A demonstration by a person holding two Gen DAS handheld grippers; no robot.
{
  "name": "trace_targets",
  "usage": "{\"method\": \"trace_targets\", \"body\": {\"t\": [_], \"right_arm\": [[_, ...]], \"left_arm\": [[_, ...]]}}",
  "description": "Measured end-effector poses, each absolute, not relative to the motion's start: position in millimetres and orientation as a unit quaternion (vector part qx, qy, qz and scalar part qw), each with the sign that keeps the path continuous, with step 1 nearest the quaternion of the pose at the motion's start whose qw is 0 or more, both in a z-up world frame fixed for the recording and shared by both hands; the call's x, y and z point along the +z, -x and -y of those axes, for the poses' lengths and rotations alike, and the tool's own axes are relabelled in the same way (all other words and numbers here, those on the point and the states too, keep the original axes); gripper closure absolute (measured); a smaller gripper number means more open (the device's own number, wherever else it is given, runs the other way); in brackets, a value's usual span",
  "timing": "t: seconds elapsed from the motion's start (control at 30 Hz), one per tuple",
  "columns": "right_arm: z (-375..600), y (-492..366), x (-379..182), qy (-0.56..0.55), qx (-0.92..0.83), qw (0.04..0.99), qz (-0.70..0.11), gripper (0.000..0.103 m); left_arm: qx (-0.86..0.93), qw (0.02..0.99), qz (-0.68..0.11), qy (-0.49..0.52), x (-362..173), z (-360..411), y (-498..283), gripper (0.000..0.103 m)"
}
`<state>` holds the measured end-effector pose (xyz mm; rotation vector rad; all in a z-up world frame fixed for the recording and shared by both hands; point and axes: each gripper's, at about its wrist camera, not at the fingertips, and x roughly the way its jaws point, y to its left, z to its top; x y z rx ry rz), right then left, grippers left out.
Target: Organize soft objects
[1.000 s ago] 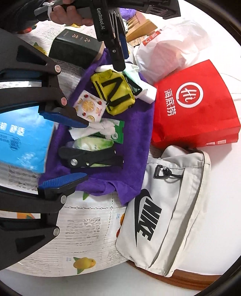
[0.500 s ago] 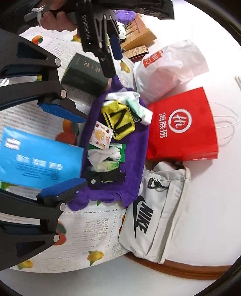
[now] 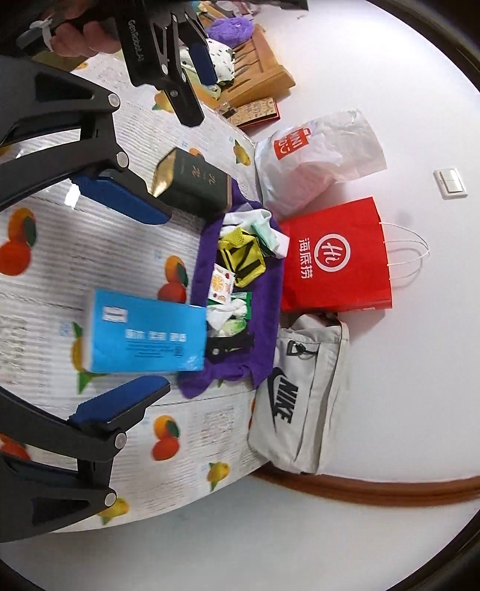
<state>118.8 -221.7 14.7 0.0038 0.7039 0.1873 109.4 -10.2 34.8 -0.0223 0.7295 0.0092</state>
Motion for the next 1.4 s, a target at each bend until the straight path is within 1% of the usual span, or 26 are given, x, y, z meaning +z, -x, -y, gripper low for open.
{"method": "trace_targets", "body": {"t": [0.07,0.17,0.27,0.37,0.5,0.77,1.4], "right_arm": [[223.9,-106.1,12.9,-0.005,0.087,0.934,-0.346,0.020],[226.0,-90.4,10.5,-0.003,0.076,0.933,-0.351,0.019],[229.5,-71.2,9.8,0.004,0.065,0.937,-0.344,0.007],[235.4,-56.1,10.1,-0.006,0.062,0.939,-0.339,0.007],[240.5,-34.7,11.7,-0.004,0.053,0.943,-0.329,0.004],[244.3,-13.1,7.2,-0.007,0.051,0.944,-0.326,0.003],[245.5,-4.9,4.6,-0.012,0.051,0.944,-0.325,0.003]], "left_arm": [[0.010,0.936,-0.351,0.012,36.8,10.7,-95.2,0.006],[0.014,0.937,-0.349,0.008,35.8,14.7,-76.6,0.002],[0.023,0.938,-0.346,0.004,32.9,19.7,-61.5,0.002],[0.024,0.937,-0.347,0.005,31.8,25.1,-48.3,0.002],[0.037,0.939,-0.343,0.008,31.8,29.1,-32.2,0.002],[0.031,0.943,-0.331,-0.002,34.3,36.7,-14.6,0.001],[0.036,0.941,-0.337,-0.008,26.4,38.1,-7.2,0.001]]}}
